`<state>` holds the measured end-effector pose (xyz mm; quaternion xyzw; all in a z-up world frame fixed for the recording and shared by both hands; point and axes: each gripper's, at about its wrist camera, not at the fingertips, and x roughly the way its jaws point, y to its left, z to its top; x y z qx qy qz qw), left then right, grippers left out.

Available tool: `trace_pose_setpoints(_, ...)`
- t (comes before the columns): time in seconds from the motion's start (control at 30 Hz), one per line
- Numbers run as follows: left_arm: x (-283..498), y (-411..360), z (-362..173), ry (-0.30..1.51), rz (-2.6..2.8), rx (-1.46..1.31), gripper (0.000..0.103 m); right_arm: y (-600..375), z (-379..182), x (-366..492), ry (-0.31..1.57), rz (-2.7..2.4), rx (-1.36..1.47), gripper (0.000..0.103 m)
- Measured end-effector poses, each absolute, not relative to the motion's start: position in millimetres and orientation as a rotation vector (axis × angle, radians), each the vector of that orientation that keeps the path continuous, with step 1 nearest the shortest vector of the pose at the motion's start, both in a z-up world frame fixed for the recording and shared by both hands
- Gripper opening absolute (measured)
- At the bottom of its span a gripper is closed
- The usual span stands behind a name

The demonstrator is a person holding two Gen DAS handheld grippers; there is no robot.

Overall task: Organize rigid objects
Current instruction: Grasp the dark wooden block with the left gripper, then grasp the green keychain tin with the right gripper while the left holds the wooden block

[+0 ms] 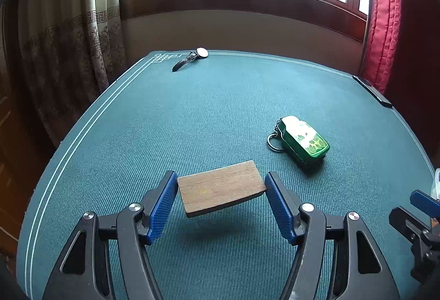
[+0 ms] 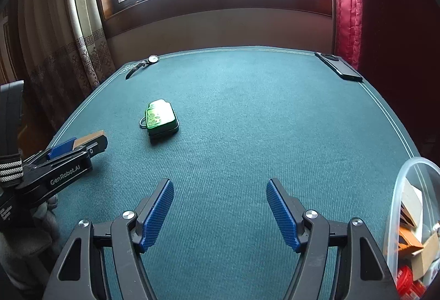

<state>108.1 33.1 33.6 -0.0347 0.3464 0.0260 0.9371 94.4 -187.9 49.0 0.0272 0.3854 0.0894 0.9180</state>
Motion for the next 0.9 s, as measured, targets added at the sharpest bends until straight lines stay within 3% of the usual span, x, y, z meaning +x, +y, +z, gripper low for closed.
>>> trace_pose_setpoints(0.6,113.5,60.3,21.1,0.771,0.111,-0.211,0.066,-126.2,40.3,172.7,0.830,0.246,0.015,0.073)
trace_pose_setpoints(0.9,114.7,65.4,17.8,0.785,0.117,-0.234,0.066,-103.9,33.3,189.6,0.841,0.258,-0.036,0.067)
